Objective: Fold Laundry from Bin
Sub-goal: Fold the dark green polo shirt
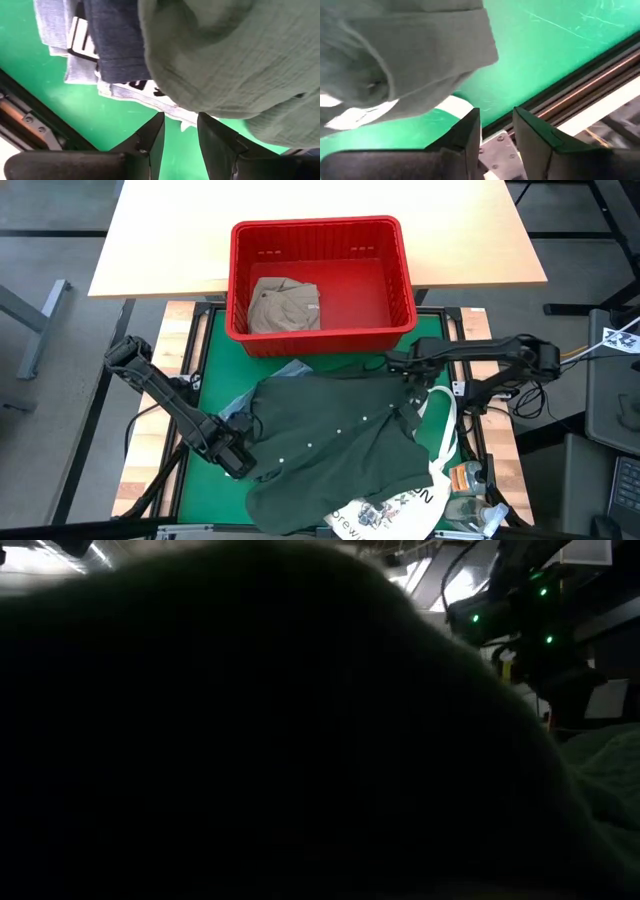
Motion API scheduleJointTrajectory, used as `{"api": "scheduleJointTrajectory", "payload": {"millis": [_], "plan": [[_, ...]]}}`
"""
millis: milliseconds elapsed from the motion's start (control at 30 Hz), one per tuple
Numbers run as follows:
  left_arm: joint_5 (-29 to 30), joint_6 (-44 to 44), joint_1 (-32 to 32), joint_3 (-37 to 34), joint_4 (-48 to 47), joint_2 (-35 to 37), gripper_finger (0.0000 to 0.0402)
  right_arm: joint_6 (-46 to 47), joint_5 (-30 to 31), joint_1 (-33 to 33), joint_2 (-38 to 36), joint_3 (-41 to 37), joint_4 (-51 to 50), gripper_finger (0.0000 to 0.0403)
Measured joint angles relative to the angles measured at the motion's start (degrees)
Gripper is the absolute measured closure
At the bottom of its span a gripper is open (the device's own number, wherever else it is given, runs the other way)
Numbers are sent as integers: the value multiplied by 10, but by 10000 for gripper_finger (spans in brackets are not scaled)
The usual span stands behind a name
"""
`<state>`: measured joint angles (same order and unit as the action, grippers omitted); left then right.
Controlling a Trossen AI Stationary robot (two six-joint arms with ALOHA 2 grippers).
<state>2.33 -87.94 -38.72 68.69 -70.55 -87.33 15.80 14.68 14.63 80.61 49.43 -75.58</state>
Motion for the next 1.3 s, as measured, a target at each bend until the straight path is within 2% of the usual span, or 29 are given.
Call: {"api": "scheduleJointTrajectory", "payload": {"millis": [233,433,567,767,1067,1300], "plan": [[0,0,-8,0,17,0,292,11,-80,0,-93,0,21,285],[2,-4,-28,0,55,0,292,21,-161,-34,-148,1,123,285],[31,-4,-41,0,108,0,292,49,-207,-115,-155,1,214,285],[94,-1,-55,0,207,0,292,97,-209,-274,-155,1,302,285],[196,78,-60,0,324,0,292,190,-207,-458,-155,1,325,285],[205,106,-58,0,329,0,292,271,-178,-539,-144,1,326,285]]}}
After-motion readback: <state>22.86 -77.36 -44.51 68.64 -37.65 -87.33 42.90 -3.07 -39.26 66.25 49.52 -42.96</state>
